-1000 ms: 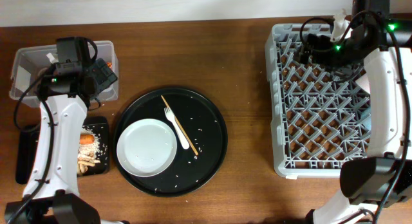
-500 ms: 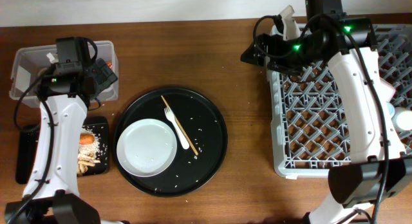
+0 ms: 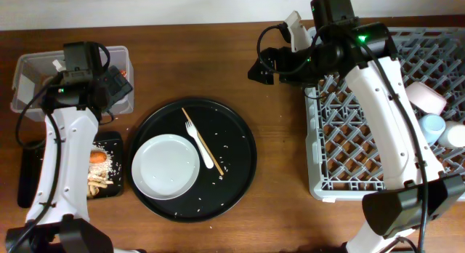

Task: Sort waste into correct bins and load items into the dishwasher rack
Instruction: 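Move the right gripper from the rack to the white plate and grasp it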

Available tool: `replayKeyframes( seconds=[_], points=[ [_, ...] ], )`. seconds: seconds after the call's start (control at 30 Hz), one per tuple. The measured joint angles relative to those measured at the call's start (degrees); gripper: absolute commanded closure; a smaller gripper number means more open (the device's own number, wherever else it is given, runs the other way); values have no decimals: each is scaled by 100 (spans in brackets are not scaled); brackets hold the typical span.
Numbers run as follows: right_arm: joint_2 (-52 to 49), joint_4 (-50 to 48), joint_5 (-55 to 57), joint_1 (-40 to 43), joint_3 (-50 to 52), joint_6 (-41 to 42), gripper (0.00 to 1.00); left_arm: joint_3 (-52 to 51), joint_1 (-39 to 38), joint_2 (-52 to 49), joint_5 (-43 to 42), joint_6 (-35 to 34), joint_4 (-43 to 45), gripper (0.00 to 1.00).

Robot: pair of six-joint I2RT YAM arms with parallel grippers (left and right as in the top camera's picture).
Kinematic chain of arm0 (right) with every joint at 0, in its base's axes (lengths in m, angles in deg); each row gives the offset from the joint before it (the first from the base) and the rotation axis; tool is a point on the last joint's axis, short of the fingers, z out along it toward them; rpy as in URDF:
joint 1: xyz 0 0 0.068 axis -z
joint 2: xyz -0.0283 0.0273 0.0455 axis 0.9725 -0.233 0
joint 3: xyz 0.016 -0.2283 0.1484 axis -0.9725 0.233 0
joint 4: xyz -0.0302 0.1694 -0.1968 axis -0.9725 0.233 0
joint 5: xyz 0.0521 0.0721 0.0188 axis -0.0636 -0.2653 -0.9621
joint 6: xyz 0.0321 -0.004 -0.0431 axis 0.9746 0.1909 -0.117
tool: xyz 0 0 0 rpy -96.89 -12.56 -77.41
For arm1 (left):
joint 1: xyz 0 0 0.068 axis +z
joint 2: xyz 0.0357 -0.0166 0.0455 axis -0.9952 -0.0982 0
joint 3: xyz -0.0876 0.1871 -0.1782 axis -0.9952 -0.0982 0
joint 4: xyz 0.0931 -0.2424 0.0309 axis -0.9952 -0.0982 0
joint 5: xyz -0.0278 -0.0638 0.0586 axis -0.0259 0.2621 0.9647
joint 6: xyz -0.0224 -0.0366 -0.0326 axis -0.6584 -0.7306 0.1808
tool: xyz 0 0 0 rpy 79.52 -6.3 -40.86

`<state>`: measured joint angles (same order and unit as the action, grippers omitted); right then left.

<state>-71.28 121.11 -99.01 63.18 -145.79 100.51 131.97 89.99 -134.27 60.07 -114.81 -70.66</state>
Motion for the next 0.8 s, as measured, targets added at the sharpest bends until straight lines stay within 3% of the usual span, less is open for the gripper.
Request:
replayKeyframes(
  seconds=[0.27, 0.5, 0.8],
  points=[
    [0, 57, 33, -203, 0, -72, 1, 0, 0, 0, 0, -2, 0, 1],
    [-243, -496, 887, -1650, 11, -546, 1, 0, 0, 0, -7, -2, 0, 1],
    [-859, -595, 1189, -1740, 26, -605, 1, 0, 0, 0, -15, -2, 0, 1]
  ],
)
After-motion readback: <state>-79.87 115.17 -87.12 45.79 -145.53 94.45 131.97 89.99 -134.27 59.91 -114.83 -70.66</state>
